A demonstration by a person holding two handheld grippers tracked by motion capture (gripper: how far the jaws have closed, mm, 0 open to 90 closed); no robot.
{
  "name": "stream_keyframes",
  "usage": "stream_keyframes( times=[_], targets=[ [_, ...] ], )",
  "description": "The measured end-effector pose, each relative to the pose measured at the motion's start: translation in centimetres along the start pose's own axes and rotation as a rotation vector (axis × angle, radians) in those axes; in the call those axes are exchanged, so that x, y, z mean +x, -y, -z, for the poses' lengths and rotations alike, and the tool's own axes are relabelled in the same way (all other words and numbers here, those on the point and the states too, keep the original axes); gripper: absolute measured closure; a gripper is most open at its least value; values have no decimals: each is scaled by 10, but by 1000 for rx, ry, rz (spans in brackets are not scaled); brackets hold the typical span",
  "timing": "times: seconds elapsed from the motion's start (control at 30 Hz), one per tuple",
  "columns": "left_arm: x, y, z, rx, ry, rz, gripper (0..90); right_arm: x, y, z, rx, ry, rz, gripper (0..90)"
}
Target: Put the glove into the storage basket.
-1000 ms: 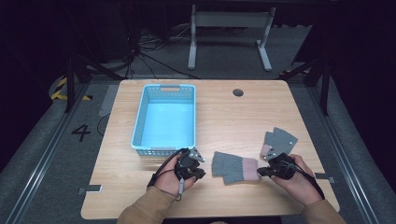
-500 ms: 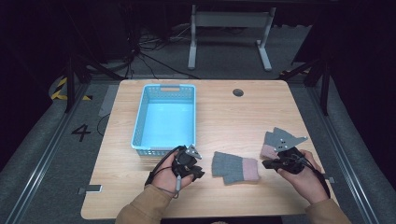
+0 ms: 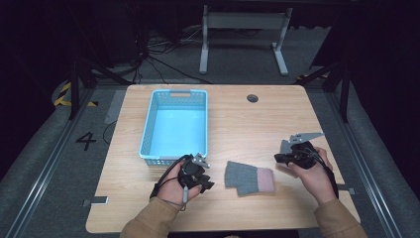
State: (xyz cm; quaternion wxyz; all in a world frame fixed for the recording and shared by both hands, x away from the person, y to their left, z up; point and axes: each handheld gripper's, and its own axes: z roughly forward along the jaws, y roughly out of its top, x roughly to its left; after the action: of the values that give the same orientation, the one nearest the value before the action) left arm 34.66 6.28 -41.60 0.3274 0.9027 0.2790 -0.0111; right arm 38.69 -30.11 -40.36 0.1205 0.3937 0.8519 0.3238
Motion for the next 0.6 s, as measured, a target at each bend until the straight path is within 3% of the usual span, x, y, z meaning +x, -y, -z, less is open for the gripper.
stream_keyframes(
  times=[0.2, 0.3, 0.6],
  targets=[
    [1, 3, 1, 0, -5, 6, 699, -6, -3, -20, -8, 26, -20, 900],
    [1, 4, 1, 0, -6, 9, 697, -10, 0, -27, 18, 43, -32, 900],
    [0, 3, 0, -3, -3, 5, 690, -14, 5, -32, 44, 51, -40, 900]
  ],
)
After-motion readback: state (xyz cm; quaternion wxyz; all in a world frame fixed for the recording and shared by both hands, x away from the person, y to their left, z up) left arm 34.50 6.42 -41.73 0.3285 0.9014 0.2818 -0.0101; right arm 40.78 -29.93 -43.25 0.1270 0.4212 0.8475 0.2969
